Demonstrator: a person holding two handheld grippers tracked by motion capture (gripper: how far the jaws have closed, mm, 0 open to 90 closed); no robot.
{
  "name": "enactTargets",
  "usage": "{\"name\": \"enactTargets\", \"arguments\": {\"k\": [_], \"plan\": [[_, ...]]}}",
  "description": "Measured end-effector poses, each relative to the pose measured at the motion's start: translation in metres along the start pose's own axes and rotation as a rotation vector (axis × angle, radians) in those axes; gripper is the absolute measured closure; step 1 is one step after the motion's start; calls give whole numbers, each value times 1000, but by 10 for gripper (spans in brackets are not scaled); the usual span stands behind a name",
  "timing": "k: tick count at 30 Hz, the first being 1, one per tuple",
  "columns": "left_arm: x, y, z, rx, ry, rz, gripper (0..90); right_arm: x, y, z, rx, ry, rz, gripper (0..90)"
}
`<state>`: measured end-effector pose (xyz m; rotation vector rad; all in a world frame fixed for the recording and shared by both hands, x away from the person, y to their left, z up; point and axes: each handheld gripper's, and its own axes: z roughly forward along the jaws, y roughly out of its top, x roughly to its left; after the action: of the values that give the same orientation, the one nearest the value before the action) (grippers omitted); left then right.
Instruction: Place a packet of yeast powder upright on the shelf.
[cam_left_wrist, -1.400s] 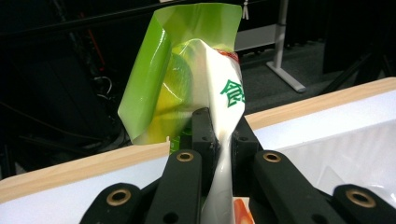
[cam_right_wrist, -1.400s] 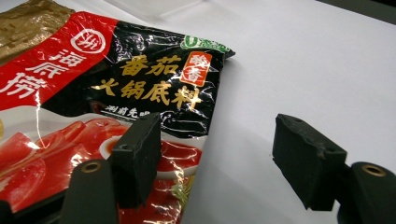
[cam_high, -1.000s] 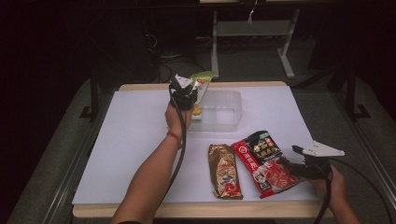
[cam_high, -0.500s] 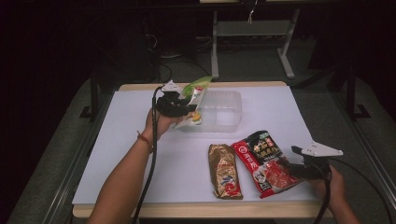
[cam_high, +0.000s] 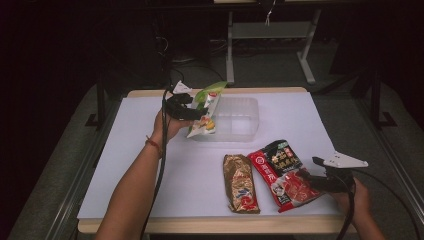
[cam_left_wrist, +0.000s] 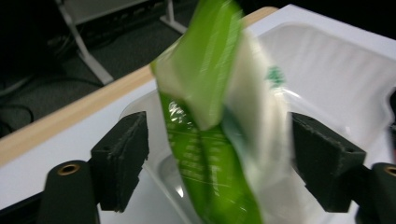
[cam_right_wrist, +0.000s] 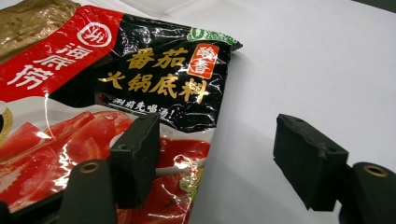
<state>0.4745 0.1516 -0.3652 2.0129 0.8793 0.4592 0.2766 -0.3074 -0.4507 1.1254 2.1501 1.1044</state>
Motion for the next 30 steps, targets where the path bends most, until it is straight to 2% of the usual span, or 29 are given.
{"name": "enactTargets", "arguments": {"k": [2, 4, 5, 6, 7, 8, 10, 12, 14, 16, 18, 19, 20, 21, 23, 25, 26, 27, 28, 30], "plan": [[1, -2, 7, 8, -24, -9, 198, 0, 0, 0, -2, -1, -5, 314], [0, -3, 13, 26, -54, -3, 217, 0, 0, -1, -5, 3, -10, 314], [-2, -3, 16, 42, -69, 17, 228, 0, 0, -1, -4, 3, -11, 314], [-2, -3, 16, 42, -69, 17, 253, 0, 0, -1, -4, 3, -12, 314], [-7, -2, 18, 64, -23, 63, 302, 0, 0, -1, -4, 1, -13, 314], [-9, -2, 18, 72, -11, 86, 383, 0, 0, -1, -4, 2, -13, 314], [-9, 0, 16, 83, -5, 91, 540, 0, 0, -1, -4, 1, -13, 314], [-9, 1, 16, 112, -6, 107, 638, 0, 0, -1, -2, 1, -16, 317], [-10, 1, 16, 125, -5, 122, 715, 1, 0, 0, -2, 2, -16, 320], [-10, 1, 16, 122, 1, 115, 769, 1, 1, -1, -2, 1, -16, 320], [-13, -1, 16, 80, 60, 95, 803, 1, 1, -1, -1, 0, -16, 320], [-13, -1, 16, 59, 75, 87, 811, 1, 1, -1, -1, 0, -16, 319], [-14, -3, 15, 23, 104, 72, 814, 2, 1, -1, -1, 1, -16, 320], [-14, -3, 15, 23, 104, 72, 816, 2, 1, -1, -2, 0, -16, 320], [-13, -6, 11, -89, 182, 9, 817, 1, 1, -1, -2, 0, -17, 320], [-11, -8, 10, -153, 211, -46, 817, 1, 1, -1, -2, 1, -18, 320], [-11, -8, 10, -153, 211, -46, 816, 1, 1, -1, -2, 2, -19, 320], [-10, -11, 9, -230, 235, -93, 815, 1, 1, -1, -3, 2, -18, 319], [-11, -12, 9, -259, 259, -106, 815, 2, 1, -1, -3, 3, -21, 319], [-12, -14, 13, -301, 255, -145, 807, 1, 1, -1, -4, 4, -23, 319]]}}
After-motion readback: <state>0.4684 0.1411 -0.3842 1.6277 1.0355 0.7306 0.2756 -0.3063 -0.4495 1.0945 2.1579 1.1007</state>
